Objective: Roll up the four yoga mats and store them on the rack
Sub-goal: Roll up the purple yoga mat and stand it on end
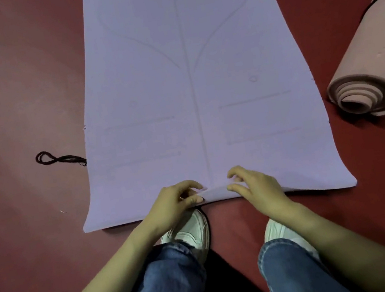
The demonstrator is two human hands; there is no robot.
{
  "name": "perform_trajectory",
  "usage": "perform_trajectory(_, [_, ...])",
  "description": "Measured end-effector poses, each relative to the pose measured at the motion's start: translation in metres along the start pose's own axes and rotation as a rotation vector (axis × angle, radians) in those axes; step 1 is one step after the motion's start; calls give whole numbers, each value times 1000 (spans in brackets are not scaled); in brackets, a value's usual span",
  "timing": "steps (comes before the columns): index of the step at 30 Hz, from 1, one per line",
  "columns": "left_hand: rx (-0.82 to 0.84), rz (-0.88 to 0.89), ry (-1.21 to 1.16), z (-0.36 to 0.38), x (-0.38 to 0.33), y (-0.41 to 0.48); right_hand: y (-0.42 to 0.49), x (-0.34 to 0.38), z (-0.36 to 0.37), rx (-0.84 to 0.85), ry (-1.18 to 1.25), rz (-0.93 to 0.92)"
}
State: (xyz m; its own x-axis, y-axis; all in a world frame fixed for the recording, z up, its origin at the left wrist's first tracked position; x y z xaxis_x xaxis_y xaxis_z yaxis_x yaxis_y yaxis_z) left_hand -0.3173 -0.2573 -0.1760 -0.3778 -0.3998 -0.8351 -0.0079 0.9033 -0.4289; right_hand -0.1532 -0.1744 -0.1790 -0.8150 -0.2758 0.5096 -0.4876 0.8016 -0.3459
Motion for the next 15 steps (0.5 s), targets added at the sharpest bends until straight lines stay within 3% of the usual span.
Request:
perform_trajectory(3, [-248,73,228,-22,8,-5,-3,20,-9,-285,-53,-229])
perform_trajectory(6, [-387,258,617,-21,-3,-8,-14,26,10,-354,-218,-416])
perform_trajectory(9, [-280,378,890,-2,-21,2,-27,22,16,-338,-289,-516])
perform_trajectory(12, [-112,285,926,10,-17,12,-25,17,20,-247,-330,-469])
perform_trajectory(15, [-93,244,932,21,-16,5,-25,16,19,-303,-254,-416])
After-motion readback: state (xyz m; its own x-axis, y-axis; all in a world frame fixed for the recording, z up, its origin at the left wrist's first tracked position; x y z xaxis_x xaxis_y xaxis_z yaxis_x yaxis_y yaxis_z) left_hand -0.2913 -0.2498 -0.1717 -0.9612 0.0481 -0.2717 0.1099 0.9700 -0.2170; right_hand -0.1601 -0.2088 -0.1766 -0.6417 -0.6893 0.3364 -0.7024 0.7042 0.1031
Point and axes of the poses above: each hand's wrist, its own y-axis towards the middle knuckle, its own z-axis out of the palm, x = y × z, the point moved 9 cm from there along y, towards the middle knuckle, and after that the axes turned 7 degrees about z, right-handed, at the moved point
